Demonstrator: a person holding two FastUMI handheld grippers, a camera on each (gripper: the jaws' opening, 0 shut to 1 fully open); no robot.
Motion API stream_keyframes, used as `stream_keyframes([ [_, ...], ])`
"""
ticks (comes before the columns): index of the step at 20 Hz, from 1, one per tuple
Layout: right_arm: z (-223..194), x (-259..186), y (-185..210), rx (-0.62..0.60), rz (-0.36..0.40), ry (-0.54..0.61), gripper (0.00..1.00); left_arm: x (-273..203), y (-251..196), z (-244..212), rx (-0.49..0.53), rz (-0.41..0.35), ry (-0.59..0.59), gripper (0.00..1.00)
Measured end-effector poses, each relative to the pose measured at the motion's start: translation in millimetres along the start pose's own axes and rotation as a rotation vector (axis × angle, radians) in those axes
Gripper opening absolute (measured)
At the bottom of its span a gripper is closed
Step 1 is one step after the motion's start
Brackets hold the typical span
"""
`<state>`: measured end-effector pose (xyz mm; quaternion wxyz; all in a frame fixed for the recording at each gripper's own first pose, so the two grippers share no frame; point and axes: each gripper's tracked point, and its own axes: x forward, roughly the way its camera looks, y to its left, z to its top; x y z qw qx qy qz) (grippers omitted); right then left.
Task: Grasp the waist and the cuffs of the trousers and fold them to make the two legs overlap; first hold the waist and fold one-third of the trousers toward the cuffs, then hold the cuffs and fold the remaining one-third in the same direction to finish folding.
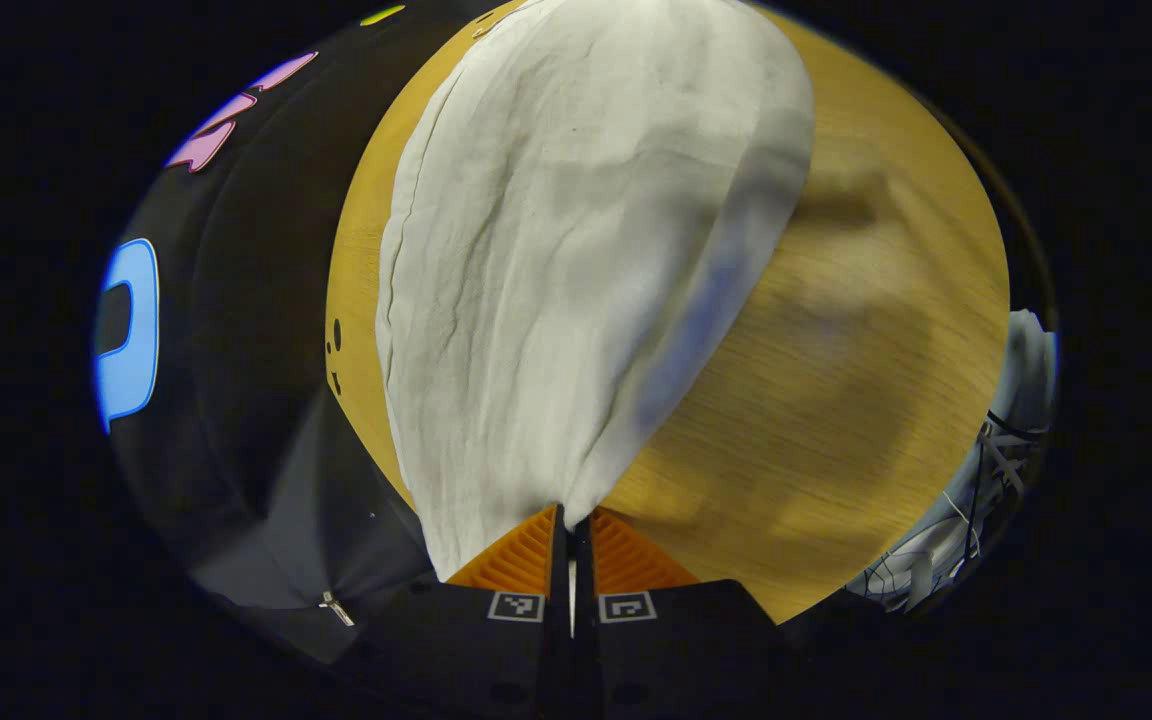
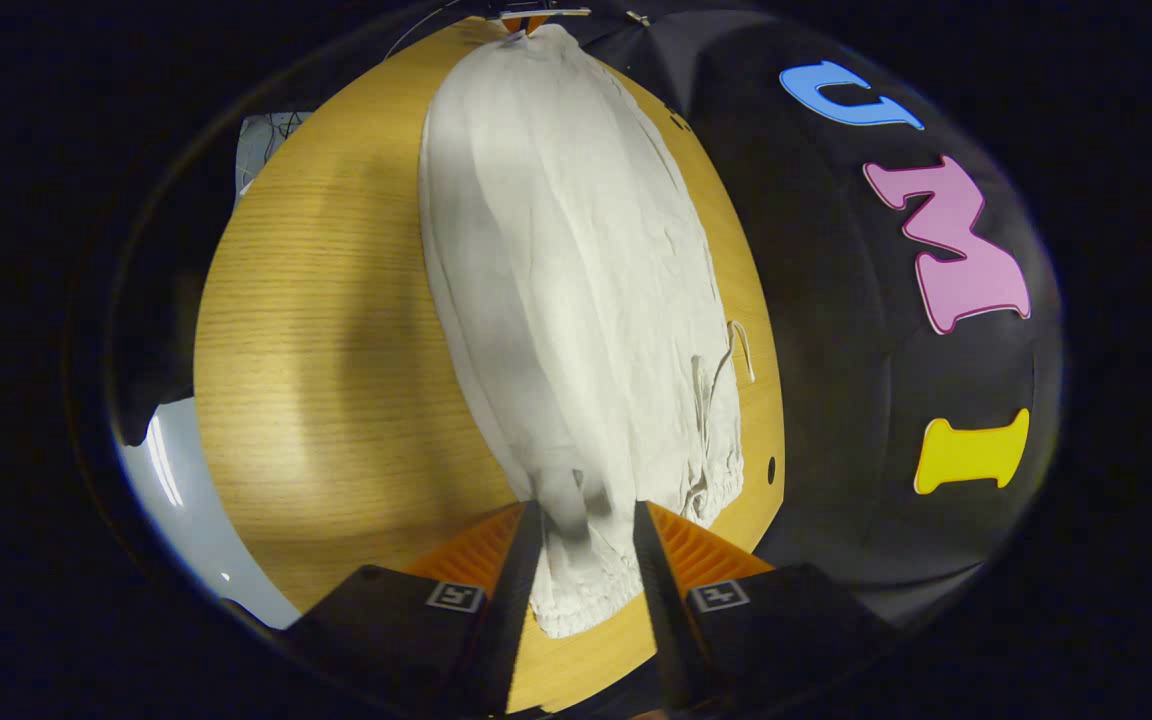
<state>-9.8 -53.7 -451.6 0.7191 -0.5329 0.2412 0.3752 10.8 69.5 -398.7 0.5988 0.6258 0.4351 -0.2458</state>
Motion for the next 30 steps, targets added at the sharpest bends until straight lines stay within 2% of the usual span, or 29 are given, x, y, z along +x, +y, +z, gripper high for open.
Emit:
stream_keyframes([
  [1, 1, 4, 7, -0.002, 0.035, 0.017, 0.48, 0, 0, 0, -0.002, 0.006, 0.003, 0.06],
  [3, -1, 6, 7, -0.008, 0.034, 0.023, 0.08, -1, -1, -1, -0.012, 0.026, 0.005, 0.06],
  [6, -2, -1, 4, 0.071, 0.06, 0.02, 0.05, -2, -4, -2, -0.007, 0.043, -0.001, 0.05],
  [8, 3, -12, -14, 0.086, 0.004, -0.003, 0.05, -10, -8, -3, -0.087, 0.027, -0.007, 0.05],
  [10, 9, -22, -37, 0.081, -0.068, -0.026, 0.05, -18, 1, 0, -0.205, 0.05, -0.03, 0.05],
  [12, 15, -29, -58, 0.102, -0.105, -0.04, 0.05, -30, 22, 5, -0.279, 0.096, -0.069, 0.05],
  [15, 21, -36, -98, 0.167, -0.172, -0.06, 0.06, -49, 60, 11, -0.297, 0.169, -0.112, 0.05],
  [19, 19, -30, -145, 0.266, -0.233, -0.057, 0.05, -46, 107, 5, -0.386, 0.22, -0.118, 0.05],
  [22, 21, -17, -172, 0.334, -0.256, -0.06, 0.05, -40, 143, 16, -0.4, 0.251, -0.131, 0.05],
  [26, 23, 8, -193, 0.417, -0.262, -0.047, 0.05, -18, 170, 25, -0.428, 0.236, -0.116, 0.05],
  [30, 26, 36, -199, 0.492, -0.243, -0.019, 0.05, 13, 172, 31, -0.451, 0.186, -0.063, 0.05],
])
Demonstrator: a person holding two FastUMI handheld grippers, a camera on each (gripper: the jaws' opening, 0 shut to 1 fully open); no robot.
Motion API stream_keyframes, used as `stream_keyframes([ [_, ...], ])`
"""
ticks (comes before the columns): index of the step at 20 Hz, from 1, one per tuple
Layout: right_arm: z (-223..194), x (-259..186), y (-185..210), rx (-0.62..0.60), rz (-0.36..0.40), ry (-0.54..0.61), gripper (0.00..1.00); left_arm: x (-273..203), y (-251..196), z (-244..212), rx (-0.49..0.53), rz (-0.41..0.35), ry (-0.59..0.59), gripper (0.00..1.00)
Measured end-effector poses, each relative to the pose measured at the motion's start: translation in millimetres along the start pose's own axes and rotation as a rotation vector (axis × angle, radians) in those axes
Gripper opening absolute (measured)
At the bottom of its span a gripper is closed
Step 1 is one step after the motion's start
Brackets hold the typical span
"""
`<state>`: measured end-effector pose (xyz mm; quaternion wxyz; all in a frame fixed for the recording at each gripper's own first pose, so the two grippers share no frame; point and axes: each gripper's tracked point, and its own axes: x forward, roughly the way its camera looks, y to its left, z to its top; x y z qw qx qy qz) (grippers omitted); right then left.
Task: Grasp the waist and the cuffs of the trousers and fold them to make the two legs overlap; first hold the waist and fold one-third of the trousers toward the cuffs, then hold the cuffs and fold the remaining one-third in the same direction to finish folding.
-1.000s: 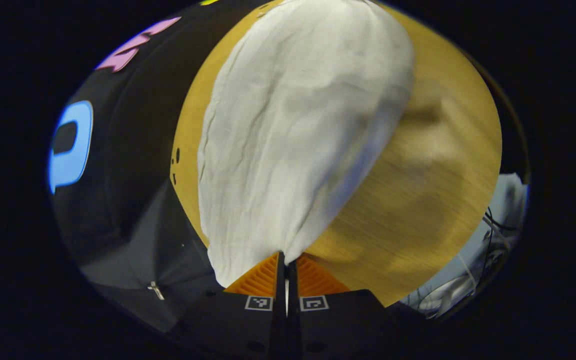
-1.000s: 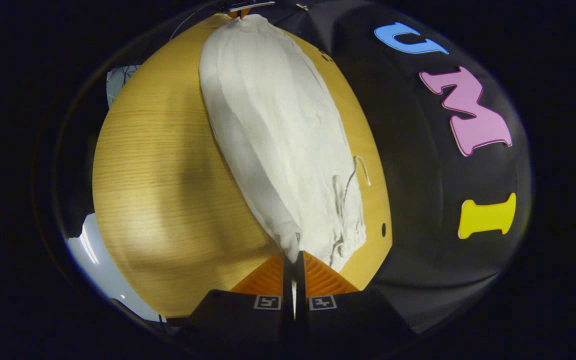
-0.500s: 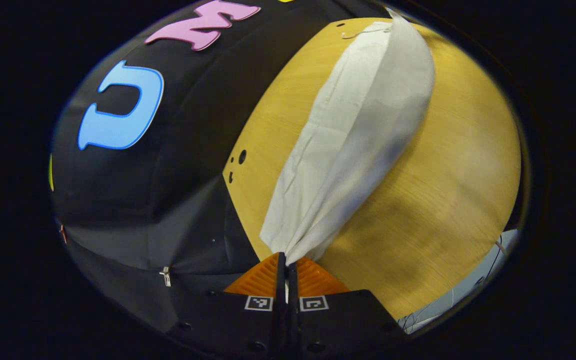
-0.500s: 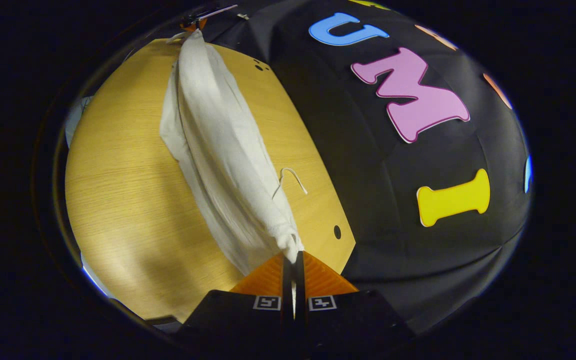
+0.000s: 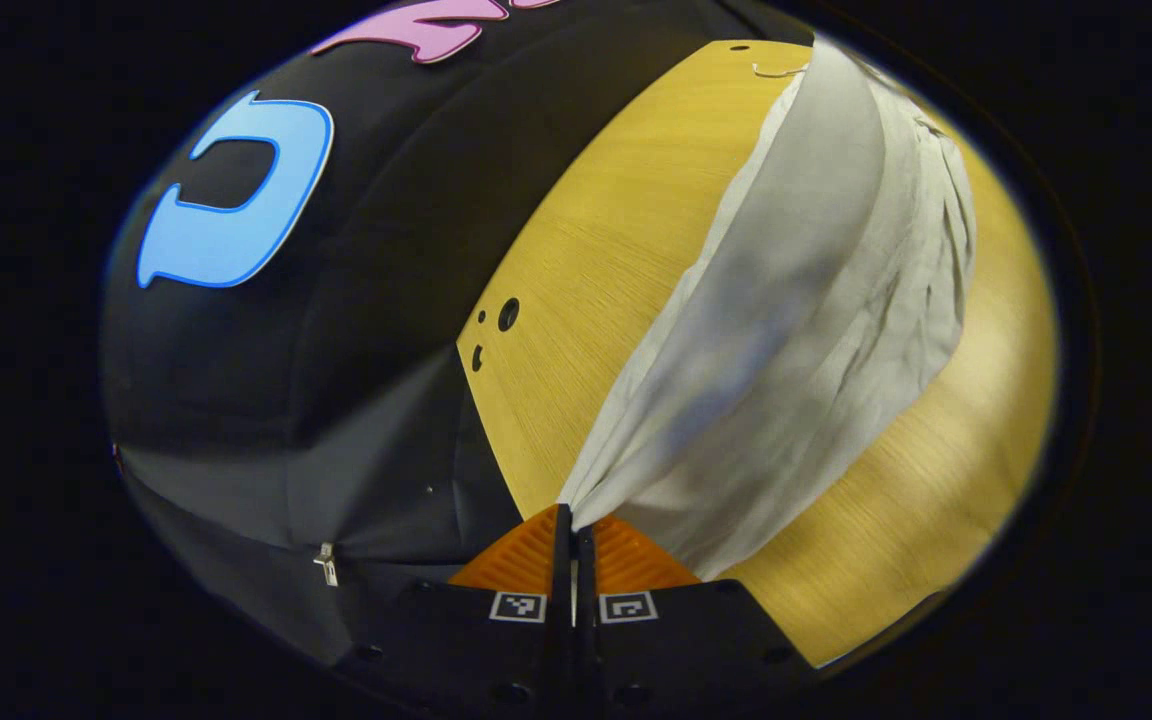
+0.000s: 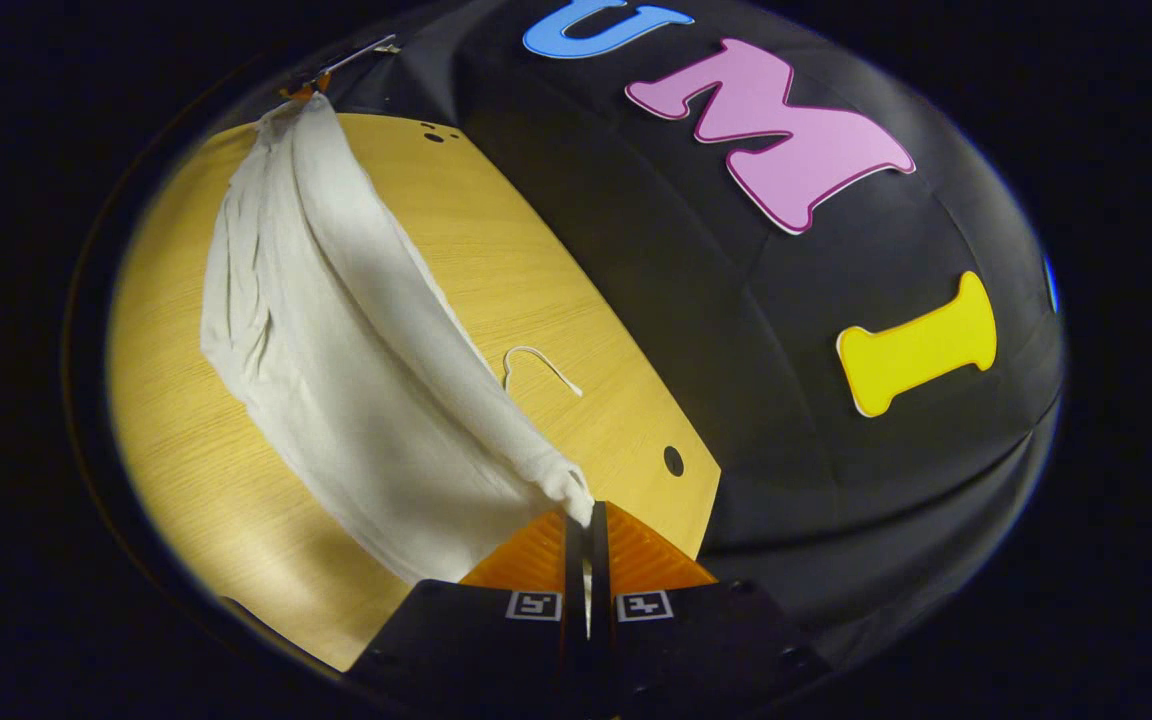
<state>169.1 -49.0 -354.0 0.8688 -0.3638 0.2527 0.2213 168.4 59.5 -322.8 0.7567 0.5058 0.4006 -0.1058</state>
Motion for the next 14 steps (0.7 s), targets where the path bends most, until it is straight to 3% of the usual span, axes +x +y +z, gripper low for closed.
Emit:
stream_keyframes([
  [5, -2, 39, 6, 0.081, 0.014, 0.037, 0.05, 26, -14, -1, -0.017, -0.033, 0.05, 0.05],
  [14, -18, 100, 27, 0.085, 0.045, 0.09, 0.05, 69, -31, 8, 0.047, -0.046, 0.1, 0.05],
])
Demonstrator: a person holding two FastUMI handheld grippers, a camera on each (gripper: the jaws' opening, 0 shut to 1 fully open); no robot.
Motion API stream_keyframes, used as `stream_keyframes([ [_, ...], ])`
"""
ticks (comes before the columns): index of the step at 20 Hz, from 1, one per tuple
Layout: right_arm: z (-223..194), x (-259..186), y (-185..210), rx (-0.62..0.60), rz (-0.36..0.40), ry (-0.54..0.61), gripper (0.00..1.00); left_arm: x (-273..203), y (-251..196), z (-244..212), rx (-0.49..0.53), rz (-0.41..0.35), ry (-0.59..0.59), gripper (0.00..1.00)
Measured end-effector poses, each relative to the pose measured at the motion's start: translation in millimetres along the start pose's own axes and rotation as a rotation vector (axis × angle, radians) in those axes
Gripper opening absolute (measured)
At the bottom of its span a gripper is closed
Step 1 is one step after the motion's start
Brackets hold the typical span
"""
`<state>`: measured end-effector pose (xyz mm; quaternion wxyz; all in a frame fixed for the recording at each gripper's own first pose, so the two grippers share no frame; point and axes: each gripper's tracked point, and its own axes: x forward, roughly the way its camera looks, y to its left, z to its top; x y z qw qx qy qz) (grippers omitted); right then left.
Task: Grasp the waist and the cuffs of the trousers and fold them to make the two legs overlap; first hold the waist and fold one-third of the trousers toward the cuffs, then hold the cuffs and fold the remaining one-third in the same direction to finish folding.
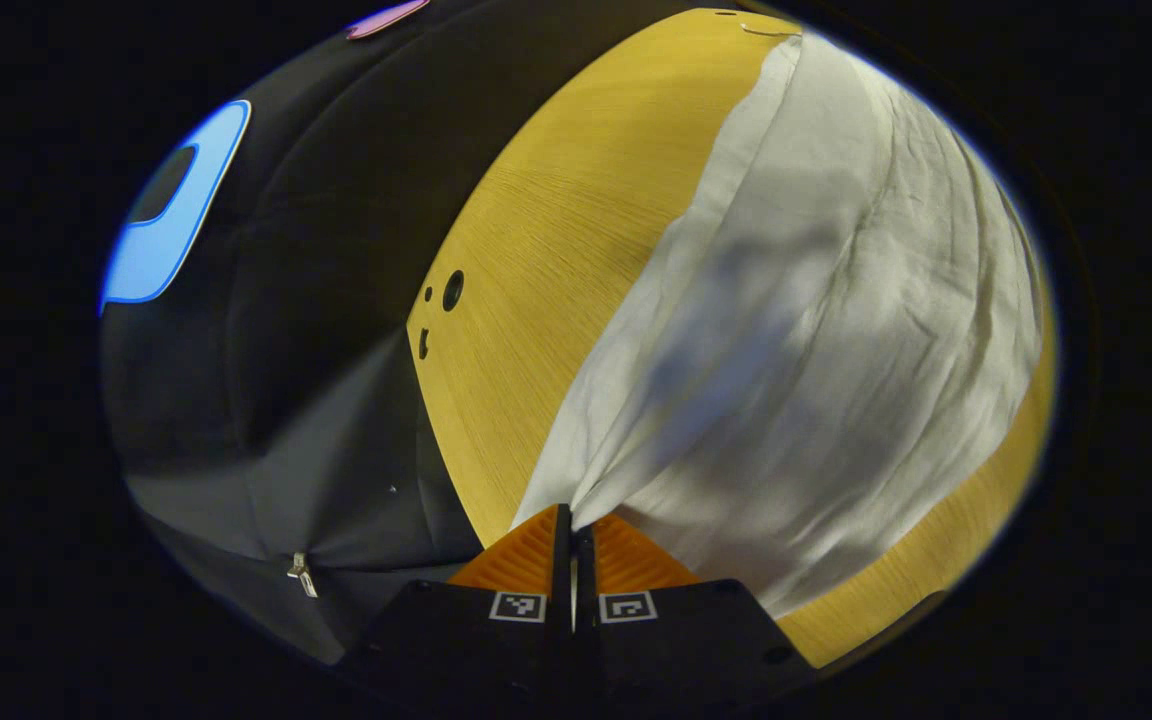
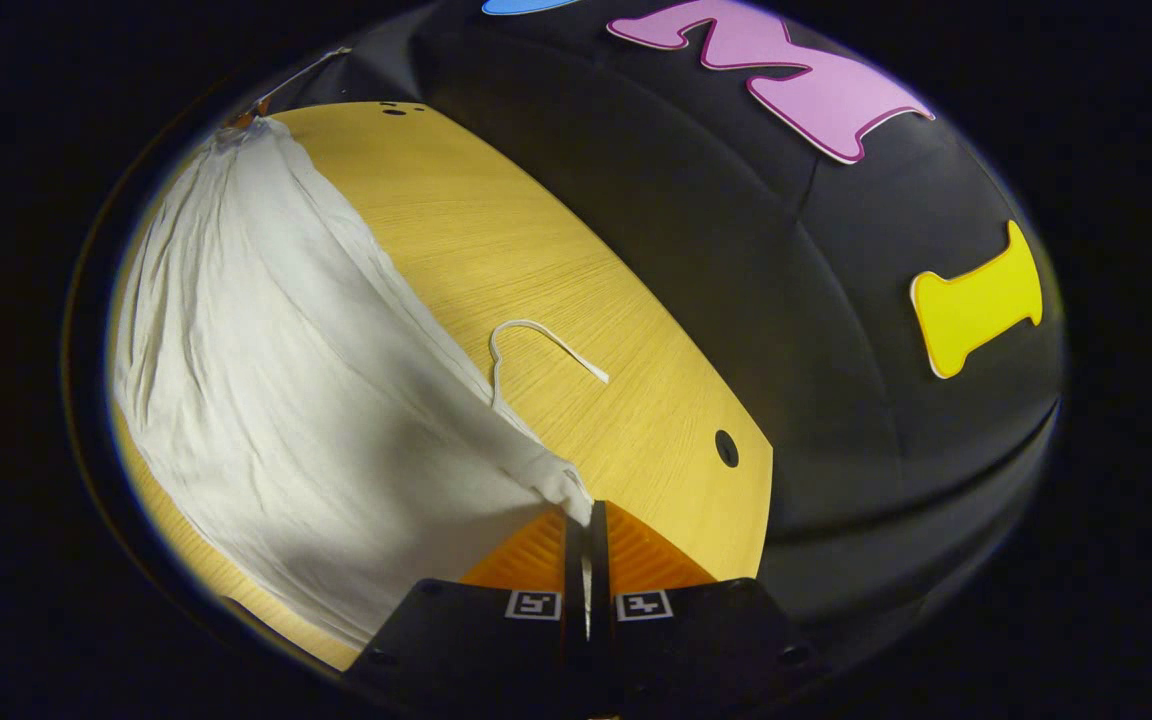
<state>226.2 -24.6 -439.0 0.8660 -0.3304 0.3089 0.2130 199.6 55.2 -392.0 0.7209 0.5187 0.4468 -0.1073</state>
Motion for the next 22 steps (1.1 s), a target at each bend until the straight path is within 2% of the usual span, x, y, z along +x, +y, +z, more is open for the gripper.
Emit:
stream_keyframes([
  [3, -14, 14, 10, 0.024, 0.041, 0.045, 0.07, 9, -1, 1, 0.016, 0.023, 0.027, 0.05],
  [5, -15, 17, 11, 0.037, 0.041, 0.053, 0.07, 9, -4, 1, 0.016, 0.038, 0.045, 0.07],
  [6, -15, 17, 11, 0.04, 0.039, 0.049, 0.15, 14, -2, -1, 0.018, 0.058, 0.049, 0.13],
  [7, -16, 17, 7, 0.03, 0.021, 0.052, 0.16, 13, 2, 0, 0.018, 0.083, 0.046, 0.34],
  [8, -13, 17, 3, 0.017, 0.008, 0.041, 0.27, 12, 5, 2, 0.024, 0.103, 0.04, 0.36],
  [9, -14, 17, -1, 0.004, -0.007, 0.041, 0.34, 12, 8, 3, 0.035, 0.115, 0.042, 0.52],
  [10, -14, 15, -7, -0.002, -0.018, 0.034, 0.42, 11, 13, 3, 0.048, 0.124, 0.043, 0.59],
  [11, -13, 11, -11, 0.002, -0.025, 0.024, 0.55, 12, 19, 3, 0.06, 0.141, 0.043, 0.74],
  [12, -10, 8, -15, 0.017, -0.023, 0.009, 0.7, 8, 25, 2, 0.078, 0.169, 0.042, 0.8],
  [13, -11, 4, -20, 0.037, -0.027, 0.0, 0.78, 6, 29, 6, 0.088, 0.188, 0.034, 0.92],
  [14, -9, -1, -28, 0.052, -0.04, -0.013, 0.84, 6, 30, 7, 0.094, 0.199, 0.029, 0.98],
  [19, -2, -36, -83, -0.001, -0.218, -0.059, 0.84, 1, 53, 14, 0.121, 0.277, -0.005, 0.98],
  [22, -10, -58, -97, 0.083, -0.254, -0.041, 0.84, -8, 70, 12, 0.134, 0.304, -0.022, 0.98],
])
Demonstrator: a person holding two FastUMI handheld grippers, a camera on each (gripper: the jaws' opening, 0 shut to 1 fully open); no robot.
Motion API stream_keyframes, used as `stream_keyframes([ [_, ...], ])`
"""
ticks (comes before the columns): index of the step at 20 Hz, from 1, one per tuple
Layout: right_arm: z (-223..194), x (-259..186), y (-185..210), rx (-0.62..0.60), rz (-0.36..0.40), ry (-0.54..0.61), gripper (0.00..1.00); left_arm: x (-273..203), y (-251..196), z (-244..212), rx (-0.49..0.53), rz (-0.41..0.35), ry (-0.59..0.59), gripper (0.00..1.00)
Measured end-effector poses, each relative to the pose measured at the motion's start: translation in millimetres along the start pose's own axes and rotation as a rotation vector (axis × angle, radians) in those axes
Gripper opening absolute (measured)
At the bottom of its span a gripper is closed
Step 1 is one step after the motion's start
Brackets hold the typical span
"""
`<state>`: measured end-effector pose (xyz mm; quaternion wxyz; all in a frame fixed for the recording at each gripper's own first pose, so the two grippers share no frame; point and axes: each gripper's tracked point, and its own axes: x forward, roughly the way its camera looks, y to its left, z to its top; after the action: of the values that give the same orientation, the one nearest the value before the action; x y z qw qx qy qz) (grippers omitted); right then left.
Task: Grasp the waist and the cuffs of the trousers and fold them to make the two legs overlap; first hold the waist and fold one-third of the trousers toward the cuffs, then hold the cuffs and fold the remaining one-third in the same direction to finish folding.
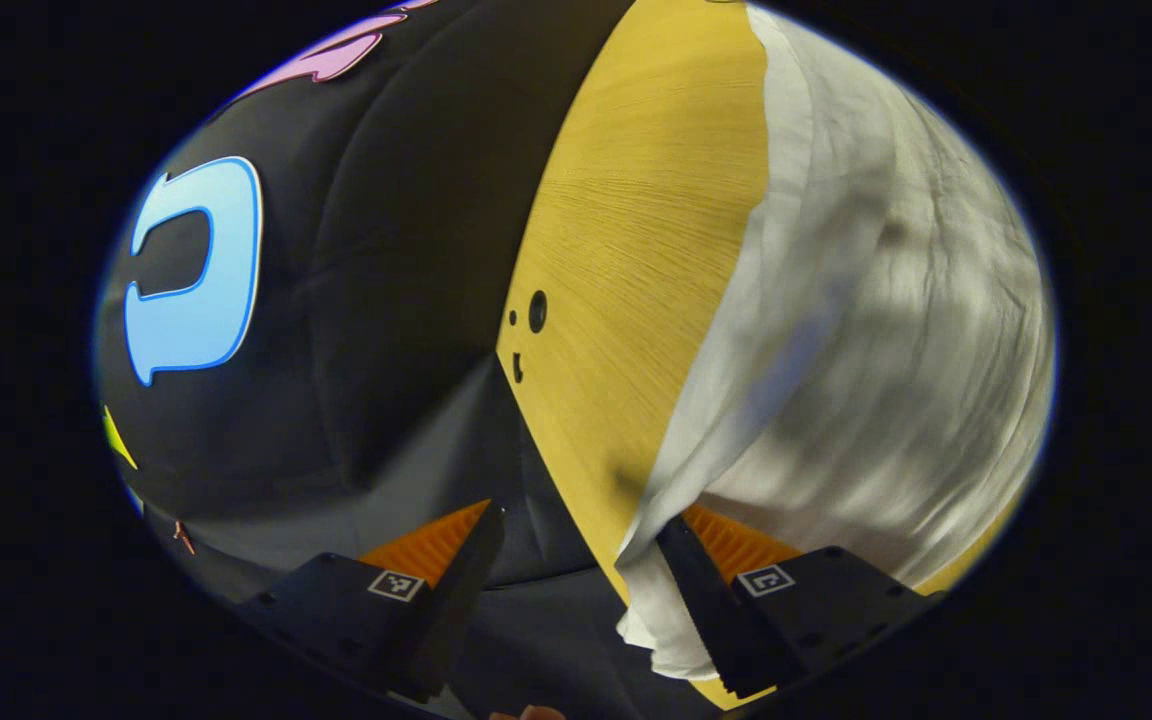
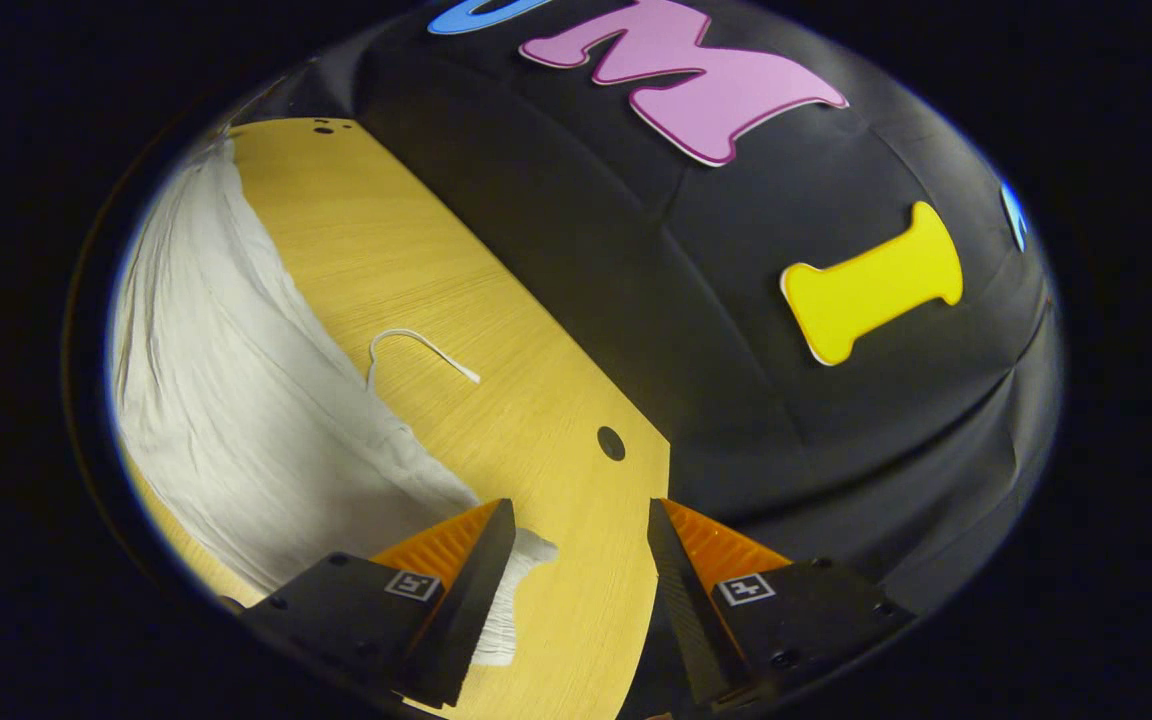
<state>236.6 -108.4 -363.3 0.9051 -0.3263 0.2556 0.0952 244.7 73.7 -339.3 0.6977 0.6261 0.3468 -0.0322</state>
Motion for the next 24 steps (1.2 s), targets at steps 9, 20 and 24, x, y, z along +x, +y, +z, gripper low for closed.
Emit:
stream_keyframes([
  [9, -32, -68, 7, 0.277, 0.016, 0.086, 0.85, -46, -28, 27, -0.006, -0.384, -0.293, 0.96],
  [20, -48, -108, 71, 1.144, 0.072, 0.262, 0.85, -95, -4, -18, -0.68, -0.379, -0.304, 0.96],
  [24, -56, -102, 77, 1.349, 0.061, 0.308, 0.85, -121, -3, -15, -1.021, -0.381, -0.328, 0.98],
])
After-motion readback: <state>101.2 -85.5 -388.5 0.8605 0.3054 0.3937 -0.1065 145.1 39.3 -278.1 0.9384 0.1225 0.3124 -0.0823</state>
